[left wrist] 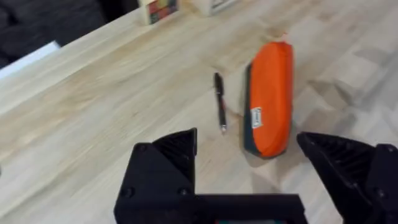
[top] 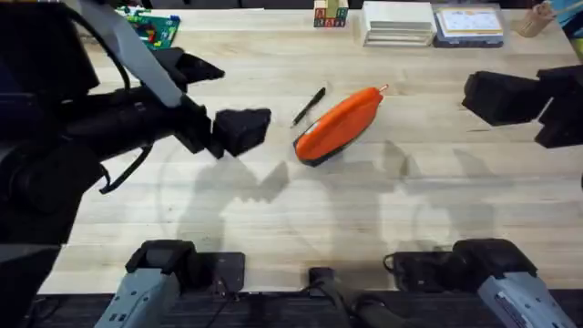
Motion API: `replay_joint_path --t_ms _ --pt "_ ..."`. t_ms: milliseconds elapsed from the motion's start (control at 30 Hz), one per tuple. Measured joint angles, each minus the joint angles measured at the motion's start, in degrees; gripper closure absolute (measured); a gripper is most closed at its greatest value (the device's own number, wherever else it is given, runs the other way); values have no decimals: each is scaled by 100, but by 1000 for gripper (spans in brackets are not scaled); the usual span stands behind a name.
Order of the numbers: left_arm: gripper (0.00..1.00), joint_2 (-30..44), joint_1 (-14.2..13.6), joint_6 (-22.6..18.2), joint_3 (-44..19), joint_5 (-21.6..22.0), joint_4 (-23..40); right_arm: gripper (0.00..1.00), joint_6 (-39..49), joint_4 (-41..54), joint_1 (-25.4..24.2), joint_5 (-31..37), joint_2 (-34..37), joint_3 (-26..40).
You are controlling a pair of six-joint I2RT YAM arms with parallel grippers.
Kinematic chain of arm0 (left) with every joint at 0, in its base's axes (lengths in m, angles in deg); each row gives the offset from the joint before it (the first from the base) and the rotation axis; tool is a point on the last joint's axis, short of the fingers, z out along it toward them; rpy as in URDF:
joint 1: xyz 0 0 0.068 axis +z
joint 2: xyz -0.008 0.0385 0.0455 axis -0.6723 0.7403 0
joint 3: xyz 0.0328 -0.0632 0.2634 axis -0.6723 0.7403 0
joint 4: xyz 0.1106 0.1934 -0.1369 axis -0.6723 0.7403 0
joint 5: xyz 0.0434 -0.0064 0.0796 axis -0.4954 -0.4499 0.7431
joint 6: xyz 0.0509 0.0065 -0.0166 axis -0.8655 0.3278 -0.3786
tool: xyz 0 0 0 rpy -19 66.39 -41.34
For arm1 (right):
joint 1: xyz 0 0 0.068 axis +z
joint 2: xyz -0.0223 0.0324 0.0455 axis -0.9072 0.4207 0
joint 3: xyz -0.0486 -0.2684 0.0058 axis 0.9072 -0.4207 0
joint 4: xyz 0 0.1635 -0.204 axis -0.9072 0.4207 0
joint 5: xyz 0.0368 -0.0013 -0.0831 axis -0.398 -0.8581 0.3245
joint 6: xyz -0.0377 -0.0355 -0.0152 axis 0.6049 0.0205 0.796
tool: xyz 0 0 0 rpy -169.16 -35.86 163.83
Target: Unzip the bag, pick up the pens from the table one at a time and place them inside, then zip the bag closed.
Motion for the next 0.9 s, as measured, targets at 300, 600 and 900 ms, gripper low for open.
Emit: replay_joint_path --t_ms 300,600,900 --pt "7 337 -1094 -1095 -2 -393 195 4 -1 -2 0 0 0 0" --pt "7 1096 -1796 -1224 -2 -382 152 4 -1 -2 0 0 0 0" --pt "7 1381 -2214 -1228 -2 239 60 4 1 -2 0 0 0 0"
